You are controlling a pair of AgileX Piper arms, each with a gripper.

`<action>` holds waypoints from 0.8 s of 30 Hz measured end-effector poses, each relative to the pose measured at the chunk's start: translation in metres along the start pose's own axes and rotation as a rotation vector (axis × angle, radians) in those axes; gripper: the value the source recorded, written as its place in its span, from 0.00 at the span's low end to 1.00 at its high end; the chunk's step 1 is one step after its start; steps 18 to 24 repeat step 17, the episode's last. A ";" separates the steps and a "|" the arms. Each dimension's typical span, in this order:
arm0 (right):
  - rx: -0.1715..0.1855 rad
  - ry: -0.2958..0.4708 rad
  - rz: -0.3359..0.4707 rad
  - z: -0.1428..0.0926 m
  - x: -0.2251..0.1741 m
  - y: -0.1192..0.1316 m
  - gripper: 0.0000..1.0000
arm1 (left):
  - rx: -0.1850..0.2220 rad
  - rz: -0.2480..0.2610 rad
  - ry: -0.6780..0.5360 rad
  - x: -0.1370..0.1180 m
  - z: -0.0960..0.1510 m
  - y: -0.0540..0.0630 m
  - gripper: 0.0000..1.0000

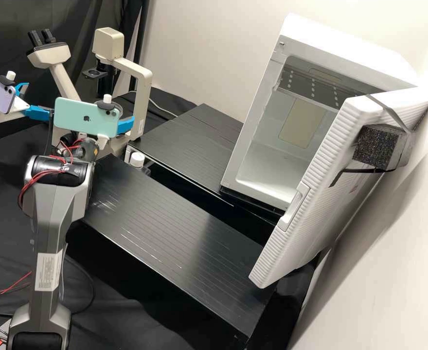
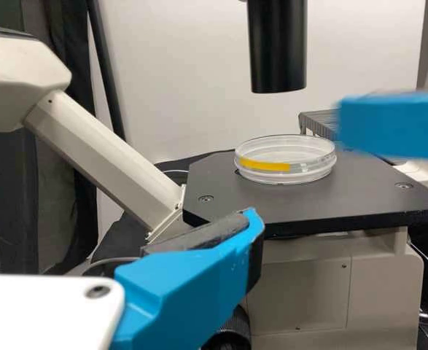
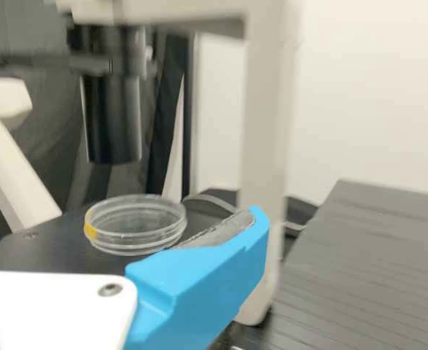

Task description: Take out the petri dish and place it under the microscope.

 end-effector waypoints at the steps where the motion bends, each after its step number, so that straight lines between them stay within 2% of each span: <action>1: -0.004 0.011 0.018 0.000 -0.009 0.002 1.00 | 0.000 0.000 0.000 0.000 0.000 0.000 1.00; 3: -0.006 0.021 0.061 0.000 -0.027 0.004 1.00 | 0.000 0.000 0.000 0.000 0.000 0.000 1.00; 7: -0.047 0.029 0.134 0.001 -0.069 0.006 1.00 | 0.000 0.000 0.000 0.000 0.000 0.000 1.00; 17: -0.053 -0.086 0.090 0.023 -0.128 0.005 1.00 | 0.000 0.000 0.000 0.000 0.000 0.000 1.00; 24: -0.053 -0.086 0.090 0.023 -0.128 0.005 1.00 | 0.000 0.000 0.000 0.000 0.000 0.000 1.00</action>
